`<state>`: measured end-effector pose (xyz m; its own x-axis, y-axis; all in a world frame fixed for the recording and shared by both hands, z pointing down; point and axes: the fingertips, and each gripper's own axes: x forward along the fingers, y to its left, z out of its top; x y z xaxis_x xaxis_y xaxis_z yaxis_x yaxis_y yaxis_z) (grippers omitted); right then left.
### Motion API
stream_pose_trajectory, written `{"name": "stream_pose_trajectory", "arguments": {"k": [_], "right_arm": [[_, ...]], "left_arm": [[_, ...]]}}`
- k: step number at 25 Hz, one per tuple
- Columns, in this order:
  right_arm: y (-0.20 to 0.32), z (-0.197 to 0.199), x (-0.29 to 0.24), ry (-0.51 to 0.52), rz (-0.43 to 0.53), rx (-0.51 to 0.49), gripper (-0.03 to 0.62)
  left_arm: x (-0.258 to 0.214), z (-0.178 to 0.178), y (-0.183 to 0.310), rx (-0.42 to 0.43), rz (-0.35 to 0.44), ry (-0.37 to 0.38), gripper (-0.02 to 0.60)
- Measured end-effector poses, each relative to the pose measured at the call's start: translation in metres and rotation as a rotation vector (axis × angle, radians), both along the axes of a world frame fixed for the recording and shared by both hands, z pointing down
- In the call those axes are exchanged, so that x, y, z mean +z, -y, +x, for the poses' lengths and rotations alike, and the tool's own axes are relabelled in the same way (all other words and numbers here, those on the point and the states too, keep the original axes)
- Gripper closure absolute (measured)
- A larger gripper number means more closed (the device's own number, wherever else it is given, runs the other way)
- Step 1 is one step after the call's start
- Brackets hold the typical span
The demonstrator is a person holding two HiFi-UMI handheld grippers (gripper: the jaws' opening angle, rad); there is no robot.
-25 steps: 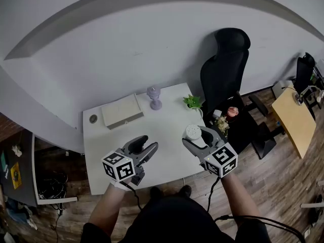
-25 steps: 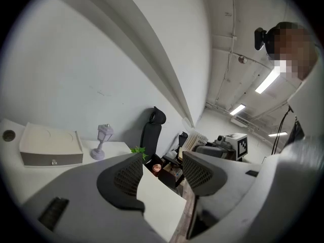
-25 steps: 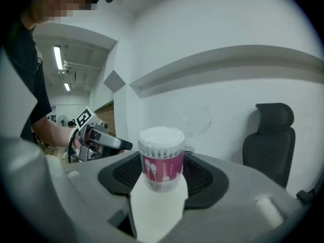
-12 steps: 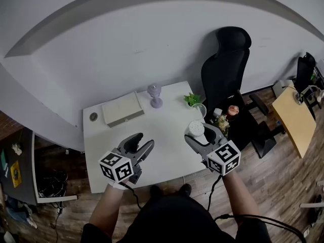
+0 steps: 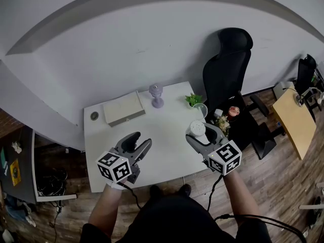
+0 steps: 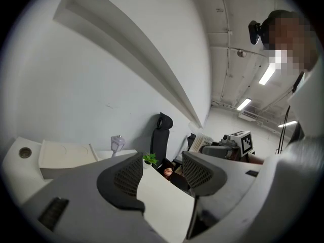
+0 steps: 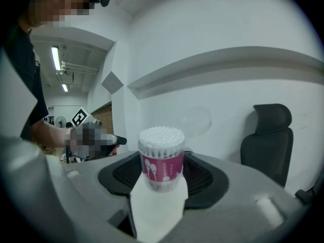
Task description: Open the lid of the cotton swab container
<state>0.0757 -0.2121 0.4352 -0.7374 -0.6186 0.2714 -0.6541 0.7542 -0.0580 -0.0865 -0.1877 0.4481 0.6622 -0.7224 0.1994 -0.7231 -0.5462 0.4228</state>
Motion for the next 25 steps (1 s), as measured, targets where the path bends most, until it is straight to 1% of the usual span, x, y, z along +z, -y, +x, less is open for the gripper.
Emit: {"name": "stream_pose_trajectory", "arguments": {"k": [25], "right_arm": [[0.002,-0.0039,0.0003,-0.005,0.01,-0.013,0.342]], "left_arm": [[-0.0009,-0.0018,0.0041,0.0,0.013,0.015,0.337]]}}
